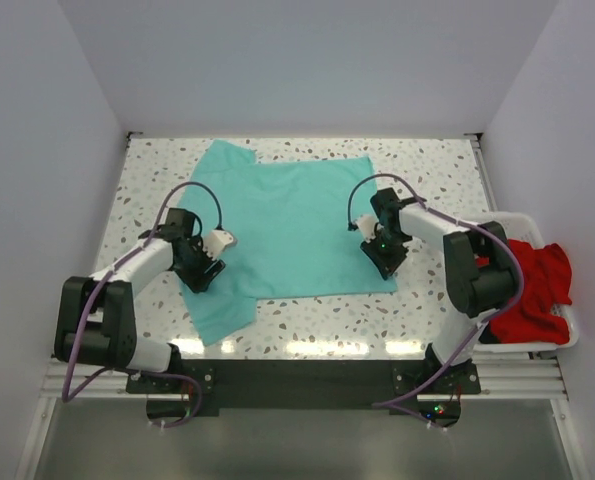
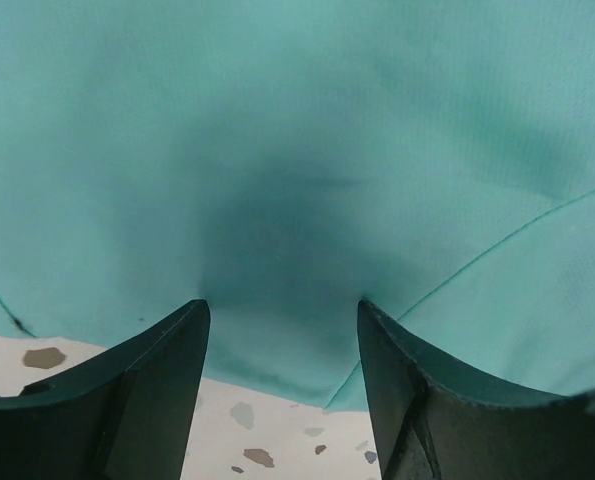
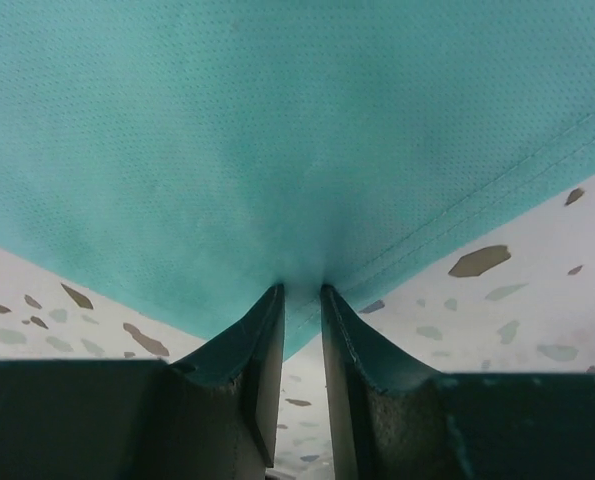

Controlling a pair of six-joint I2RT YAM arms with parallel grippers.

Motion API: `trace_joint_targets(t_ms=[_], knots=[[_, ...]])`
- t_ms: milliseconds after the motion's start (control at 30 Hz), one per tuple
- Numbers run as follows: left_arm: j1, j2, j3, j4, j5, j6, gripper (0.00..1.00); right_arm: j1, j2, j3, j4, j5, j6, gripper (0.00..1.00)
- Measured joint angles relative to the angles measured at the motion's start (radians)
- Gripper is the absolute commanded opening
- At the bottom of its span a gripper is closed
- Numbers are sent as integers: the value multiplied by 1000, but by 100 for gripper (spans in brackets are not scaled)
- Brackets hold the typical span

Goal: Fold and stack the t-shirts
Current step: Flatten the tshirt out, then fold the tshirt

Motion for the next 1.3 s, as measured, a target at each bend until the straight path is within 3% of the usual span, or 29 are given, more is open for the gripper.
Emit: trace_joint_targets(t_ms=[200,367,500,600,767,967,1133,1300], knots=[[-1,-29,-48,-66,7,66,63,54,-64,-92,-63,43,-48,26],[-3,-82,-78,-164,27,131,62,76,-72,-112,-223,-4,-96,27],[-3,-101,-51,-259,63,167,70,70,-71,-6,-367,-92,-129,31],[1,-122,49,-285,100,164,74,47,-71,167,-392,-143,-126,34],[45,-77,338,-177,192,83,76,-72,-10,494,-312,-192,-46,36],[111,194,691,34,290,-113,76,-149,185,682,-55,-150,150,39],[148,405,864,143,294,-247,76,-143,345,758,122,-68,268,49],[162,542,964,184,283,-322,76,-149,491,902,192,-18,295,56]])
